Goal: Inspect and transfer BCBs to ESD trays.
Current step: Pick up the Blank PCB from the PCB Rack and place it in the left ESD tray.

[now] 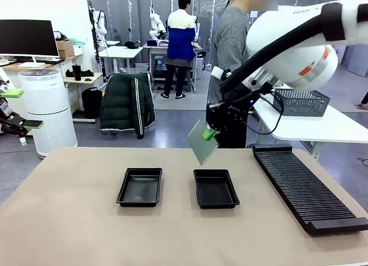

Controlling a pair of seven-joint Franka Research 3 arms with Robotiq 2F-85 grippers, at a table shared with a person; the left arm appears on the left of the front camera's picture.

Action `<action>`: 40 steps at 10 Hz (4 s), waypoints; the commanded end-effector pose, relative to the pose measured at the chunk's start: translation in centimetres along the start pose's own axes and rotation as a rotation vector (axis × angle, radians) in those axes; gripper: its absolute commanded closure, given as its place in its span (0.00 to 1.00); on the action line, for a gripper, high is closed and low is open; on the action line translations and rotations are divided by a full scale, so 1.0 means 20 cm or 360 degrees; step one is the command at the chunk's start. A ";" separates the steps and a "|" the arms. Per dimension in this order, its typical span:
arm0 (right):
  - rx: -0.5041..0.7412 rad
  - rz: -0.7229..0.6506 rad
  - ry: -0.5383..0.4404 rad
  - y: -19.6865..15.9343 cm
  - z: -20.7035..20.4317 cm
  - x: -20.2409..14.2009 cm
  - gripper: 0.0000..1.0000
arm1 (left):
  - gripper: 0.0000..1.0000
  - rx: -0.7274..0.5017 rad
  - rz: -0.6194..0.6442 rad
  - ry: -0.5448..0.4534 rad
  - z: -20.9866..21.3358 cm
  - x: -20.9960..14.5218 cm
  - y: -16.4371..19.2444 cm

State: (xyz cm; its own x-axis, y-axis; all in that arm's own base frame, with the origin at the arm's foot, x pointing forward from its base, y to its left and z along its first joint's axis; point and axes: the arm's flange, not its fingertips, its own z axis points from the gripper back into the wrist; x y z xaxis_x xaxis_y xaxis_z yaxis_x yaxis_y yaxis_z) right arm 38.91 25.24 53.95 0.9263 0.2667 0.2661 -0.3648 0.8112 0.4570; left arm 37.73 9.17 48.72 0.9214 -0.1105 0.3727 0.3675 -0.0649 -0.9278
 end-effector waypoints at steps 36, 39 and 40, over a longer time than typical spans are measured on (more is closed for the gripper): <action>0.0276 -0.0456 0.0085 0.15 -1.36 0.43 0.98 | 0.00 0.0002 -0.0004 -0.0004 0.00 0.00 -0.01; 0.0302 -0.0433 0.0085 0.13 -1.39 0.44 0.98 | 0.00 0.0002 -0.0004 -0.0004 0.00 0.00 -0.01; 0.0276 -0.0543 0.0053 0.14 -1.39 0.45 0.98 | 0.00 0.0002 -0.0004 -0.0004 0.00 0.00 -0.01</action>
State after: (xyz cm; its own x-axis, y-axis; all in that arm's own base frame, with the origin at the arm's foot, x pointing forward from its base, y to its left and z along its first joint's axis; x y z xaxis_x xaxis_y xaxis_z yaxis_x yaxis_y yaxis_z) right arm 48.77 44.11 33.91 0.9956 0.0717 0.0609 -0.0941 0.7483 0.6566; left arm 37.74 9.18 48.73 0.9213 -0.1104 0.3728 0.3676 -0.0647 -0.9277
